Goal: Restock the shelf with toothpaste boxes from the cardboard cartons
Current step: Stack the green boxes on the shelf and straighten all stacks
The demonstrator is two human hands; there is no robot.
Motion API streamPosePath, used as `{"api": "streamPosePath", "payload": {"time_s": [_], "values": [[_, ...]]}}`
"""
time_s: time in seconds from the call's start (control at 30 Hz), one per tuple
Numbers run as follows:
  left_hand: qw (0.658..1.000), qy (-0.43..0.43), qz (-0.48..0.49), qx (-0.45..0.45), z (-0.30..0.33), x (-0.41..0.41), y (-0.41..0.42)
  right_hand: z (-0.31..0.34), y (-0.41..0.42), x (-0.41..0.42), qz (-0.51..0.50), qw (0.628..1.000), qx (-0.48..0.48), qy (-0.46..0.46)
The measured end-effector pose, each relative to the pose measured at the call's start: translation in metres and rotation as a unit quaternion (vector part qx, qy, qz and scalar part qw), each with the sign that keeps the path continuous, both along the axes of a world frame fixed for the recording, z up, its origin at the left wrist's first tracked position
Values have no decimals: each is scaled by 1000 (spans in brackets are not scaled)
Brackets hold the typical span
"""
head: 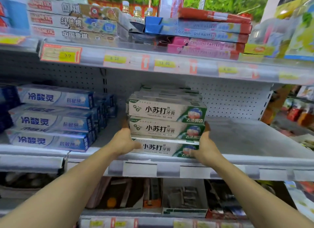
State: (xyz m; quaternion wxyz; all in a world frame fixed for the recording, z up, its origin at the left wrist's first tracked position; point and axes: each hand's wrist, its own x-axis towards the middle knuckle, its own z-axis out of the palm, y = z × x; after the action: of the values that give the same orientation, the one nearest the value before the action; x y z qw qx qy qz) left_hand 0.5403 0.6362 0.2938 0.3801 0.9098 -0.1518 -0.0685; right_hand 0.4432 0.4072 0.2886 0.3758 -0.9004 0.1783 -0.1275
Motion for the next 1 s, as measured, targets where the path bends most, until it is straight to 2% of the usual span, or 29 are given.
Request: {"api": "streamPosePath", "payload": {"time_s": [0.2, 0.33, 0.53, 0.67, 1.0], "values": [[1000, -26, -4, 12, -3, 0, -3, -3, -5, 15, -15, 1000, 10, 9], [999, -21, -45, -4, -4, 1, 7, -5, 0, 15, -39, 999, 24, 4], [987, -37, -84, -129, 6, 6, 24, -5, 17, 8, -93, 983, 29, -156], [978, -48, -111, -167, 2, 9, 20, 2, 24, 15, -94, 984, 40, -146], [963, -5, -146, -227, -1, 9, 19, 9, 29, 24, -99, 984, 73, -131]]}}
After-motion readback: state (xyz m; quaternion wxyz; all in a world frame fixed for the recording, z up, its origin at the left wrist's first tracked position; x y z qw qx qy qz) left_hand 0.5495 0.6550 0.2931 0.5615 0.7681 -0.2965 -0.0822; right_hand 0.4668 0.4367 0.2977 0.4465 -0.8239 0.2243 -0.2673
